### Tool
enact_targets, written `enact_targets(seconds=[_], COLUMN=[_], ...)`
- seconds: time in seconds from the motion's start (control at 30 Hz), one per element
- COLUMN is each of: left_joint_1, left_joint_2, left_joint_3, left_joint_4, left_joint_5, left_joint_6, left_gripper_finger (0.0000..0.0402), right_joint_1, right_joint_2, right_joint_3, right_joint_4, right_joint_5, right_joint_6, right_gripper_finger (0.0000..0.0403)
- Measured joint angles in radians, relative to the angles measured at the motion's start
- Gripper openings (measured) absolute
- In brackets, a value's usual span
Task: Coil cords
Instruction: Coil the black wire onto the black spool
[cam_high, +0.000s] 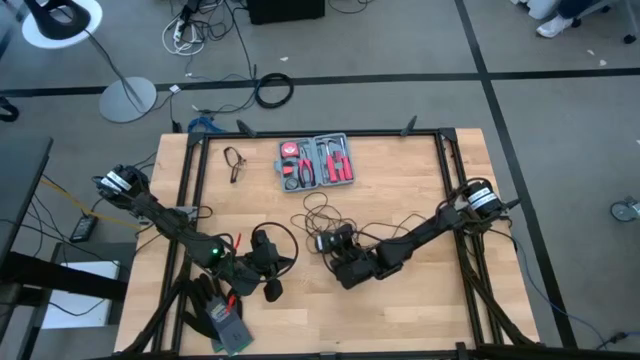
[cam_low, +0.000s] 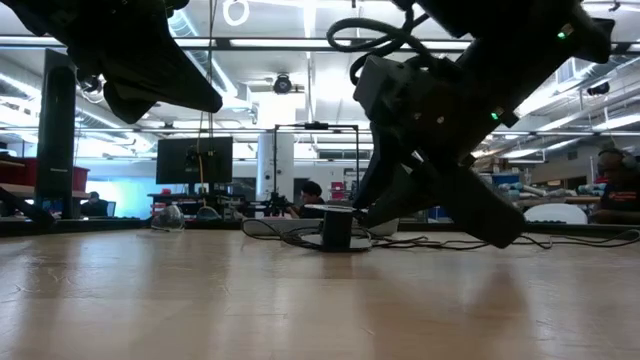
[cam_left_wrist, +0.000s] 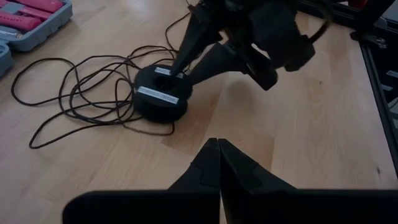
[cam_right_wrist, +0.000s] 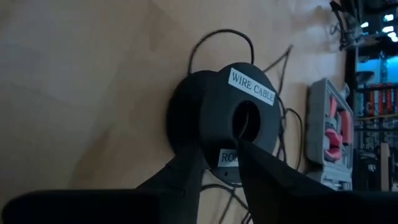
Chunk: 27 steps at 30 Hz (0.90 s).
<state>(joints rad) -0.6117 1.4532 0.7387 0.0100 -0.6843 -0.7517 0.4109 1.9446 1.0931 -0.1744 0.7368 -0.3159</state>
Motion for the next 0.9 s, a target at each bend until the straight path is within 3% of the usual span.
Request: enact_targets(seconds=[0.27, 0.47, 0.67, 0.9], left_joint_1=[0.0, 0.0, 0.01, 0.062], left_joint_2=[0.0, 0.0, 0.0, 0.0], left_joint_3=[0.0, 0.0, 0.0, 0.0], left_joint_4=[0.0, 0.0, 0.001, 0.019], left_joint_5=[-0.003, -0.003, -0.023, -0.164], left_joint_6=[-0.01, -0.009, 0.076, 0.277], left_gripper_finger=[0.0001, 0.0001, 0.0001, 0.0001], right_joint_1=[-0.041, -0.042, -0.041, -0.095], right_joint_2=[-0.004, -0.044, -0.198, -0.429], right_joint_3=[0.0, -0.001, -0.002, -0.002], right_joint_4=[0.011, 0.009, -0.039, -0.081], right_joint_5=[0.027, 0.051, -0.04, -0.182], right_joint_6=[0.085, 0.187, 0.21, 0.232], right_gripper_finger=[0.0011, 0.0004, 0.0001, 0.0001])
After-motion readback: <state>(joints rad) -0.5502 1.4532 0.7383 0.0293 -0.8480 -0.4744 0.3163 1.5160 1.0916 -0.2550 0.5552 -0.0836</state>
